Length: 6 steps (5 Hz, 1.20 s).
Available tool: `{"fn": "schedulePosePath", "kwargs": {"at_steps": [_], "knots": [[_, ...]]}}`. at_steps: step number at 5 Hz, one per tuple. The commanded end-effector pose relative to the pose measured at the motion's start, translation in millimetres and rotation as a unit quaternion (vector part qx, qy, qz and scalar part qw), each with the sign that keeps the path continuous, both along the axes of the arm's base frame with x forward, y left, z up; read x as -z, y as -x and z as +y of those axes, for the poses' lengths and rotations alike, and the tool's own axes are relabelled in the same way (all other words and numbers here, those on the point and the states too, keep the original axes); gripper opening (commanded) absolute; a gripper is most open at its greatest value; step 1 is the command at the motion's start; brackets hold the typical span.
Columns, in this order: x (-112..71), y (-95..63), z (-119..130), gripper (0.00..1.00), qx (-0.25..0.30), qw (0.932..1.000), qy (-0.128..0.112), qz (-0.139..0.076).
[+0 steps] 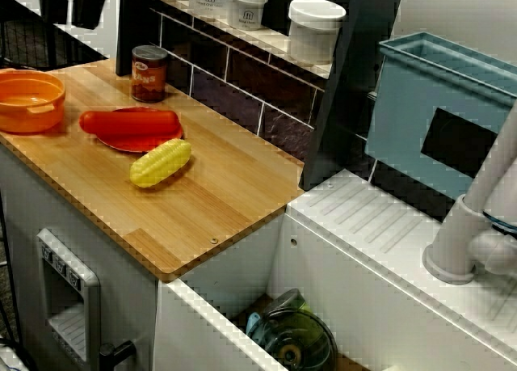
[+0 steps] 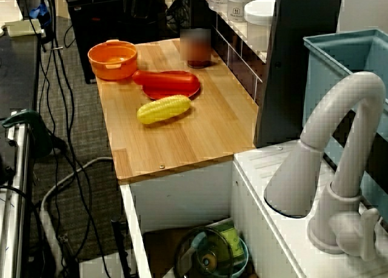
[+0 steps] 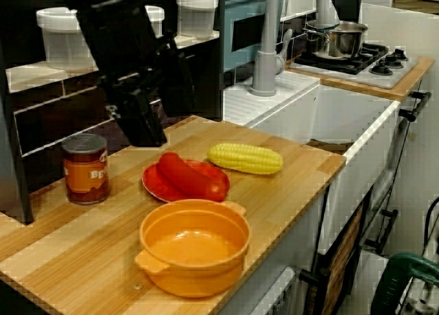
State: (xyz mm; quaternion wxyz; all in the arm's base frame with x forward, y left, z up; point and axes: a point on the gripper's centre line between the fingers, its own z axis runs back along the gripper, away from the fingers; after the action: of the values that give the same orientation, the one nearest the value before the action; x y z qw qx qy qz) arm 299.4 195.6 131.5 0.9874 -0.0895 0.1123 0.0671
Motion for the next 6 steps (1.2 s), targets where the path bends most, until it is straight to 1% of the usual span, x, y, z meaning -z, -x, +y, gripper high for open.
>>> {"fn": "schedulePosePath", "kwargs": {"at_steps": [1,2,3,4,5,6], "knots": [[0.3,10.6,4,1.0,-0.038,0.9984,-0.035,-0.022],[15.5,11.5,-17,1.0,-0.135,0.9875,-0.069,-0.043],[23.9,13.0,-29,1.0,-0.162,0.9813,-0.084,-0.062],[25.3,10.1,-31,1.0,-0.147,0.9842,-0.085,-0.051],[25.4,8.7,-27,1.0,-0.132,0.987,-0.084,-0.038],[25.1,10.0,-22,1.0,-0.116,0.9894,-0.081,-0.033]]}}
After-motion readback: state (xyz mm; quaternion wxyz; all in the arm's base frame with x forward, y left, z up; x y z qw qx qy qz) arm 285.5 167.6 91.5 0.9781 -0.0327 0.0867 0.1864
